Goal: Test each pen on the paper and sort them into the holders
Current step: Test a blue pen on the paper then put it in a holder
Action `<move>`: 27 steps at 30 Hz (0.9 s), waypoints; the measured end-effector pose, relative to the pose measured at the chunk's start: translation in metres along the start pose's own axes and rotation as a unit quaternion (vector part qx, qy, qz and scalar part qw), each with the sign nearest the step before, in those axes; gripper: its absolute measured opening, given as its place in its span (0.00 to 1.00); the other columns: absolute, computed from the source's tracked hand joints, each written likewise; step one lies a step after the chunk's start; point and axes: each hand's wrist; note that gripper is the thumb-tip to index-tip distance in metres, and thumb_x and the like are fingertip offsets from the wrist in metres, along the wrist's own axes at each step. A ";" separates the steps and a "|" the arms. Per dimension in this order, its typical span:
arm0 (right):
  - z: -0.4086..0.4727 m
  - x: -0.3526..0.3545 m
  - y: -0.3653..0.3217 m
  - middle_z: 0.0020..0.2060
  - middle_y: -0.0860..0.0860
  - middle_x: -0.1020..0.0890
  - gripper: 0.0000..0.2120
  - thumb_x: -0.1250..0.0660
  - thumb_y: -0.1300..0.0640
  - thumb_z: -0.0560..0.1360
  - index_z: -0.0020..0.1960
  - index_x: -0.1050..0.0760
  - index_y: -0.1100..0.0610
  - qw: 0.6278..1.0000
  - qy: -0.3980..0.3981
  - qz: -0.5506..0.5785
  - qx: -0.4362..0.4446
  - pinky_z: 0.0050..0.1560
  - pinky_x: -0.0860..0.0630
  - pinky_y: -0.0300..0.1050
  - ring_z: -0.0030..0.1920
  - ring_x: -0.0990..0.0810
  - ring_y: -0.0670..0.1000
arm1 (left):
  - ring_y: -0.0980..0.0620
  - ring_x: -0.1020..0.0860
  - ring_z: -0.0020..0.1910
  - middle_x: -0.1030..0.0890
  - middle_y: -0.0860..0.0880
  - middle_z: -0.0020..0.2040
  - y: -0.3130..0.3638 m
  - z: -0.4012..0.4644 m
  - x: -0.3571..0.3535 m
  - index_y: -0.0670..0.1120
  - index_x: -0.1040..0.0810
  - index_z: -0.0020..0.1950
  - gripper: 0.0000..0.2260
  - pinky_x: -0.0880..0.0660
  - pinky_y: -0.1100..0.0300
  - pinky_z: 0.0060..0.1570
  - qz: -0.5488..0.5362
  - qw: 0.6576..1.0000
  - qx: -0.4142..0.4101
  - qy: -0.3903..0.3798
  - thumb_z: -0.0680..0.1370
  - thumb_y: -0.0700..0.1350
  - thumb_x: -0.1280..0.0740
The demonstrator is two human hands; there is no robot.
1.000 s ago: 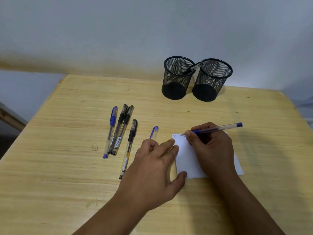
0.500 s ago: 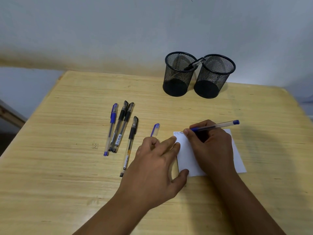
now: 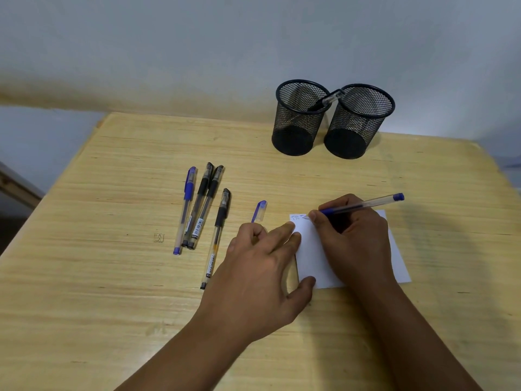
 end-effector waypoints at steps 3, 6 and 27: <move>0.000 0.001 -0.001 0.35 0.40 0.21 0.04 0.28 0.55 0.74 0.45 0.22 0.52 1.000 0.001 -0.002 -0.002 0.40 0.30 0.26 0.39 0.22 0.38 | 0.50 0.32 0.56 0.24 0.56 0.67 0.001 0.000 0.001 0.49 0.22 0.64 0.25 0.22 0.50 0.49 0.001 1.000 0.001 -0.001 0.73 0.62 0.36; 0.002 0.001 0.000 0.36 0.39 0.21 0.03 0.28 0.54 0.74 0.46 0.21 0.52 1.000 0.010 0.003 -0.003 0.40 0.30 0.25 0.39 0.21 0.37 | 0.50 0.32 0.57 0.24 0.56 0.67 0.000 0.000 0.001 0.49 0.22 0.64 0.25 0.22 0.51 0.49 0.003 1.000 0.003 -0.004 0.73 0.62 0.36; 0.002 0.001 -0.001 0.36 0.39 0.21 0.04 0.28 0.54 0.74 0.46 0.20 0.53 1.000 0.022 0.005 -0.012 0.39 0.30 0.23 0.39 0.22 0.37 | 0.49 0.33 0.57 0.25 0.56 0.68 0.000 0.000 0.000 0.50 0.23 0.65 0.25 0.23 0.49 0.51 0.004 1.000 0.003 -0.009 0.73 0.63 0.36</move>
Point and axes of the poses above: each hand's wrist, its own z-axis towards the middle knuckle, its own x-axis out of the back of the hand, y = z × x
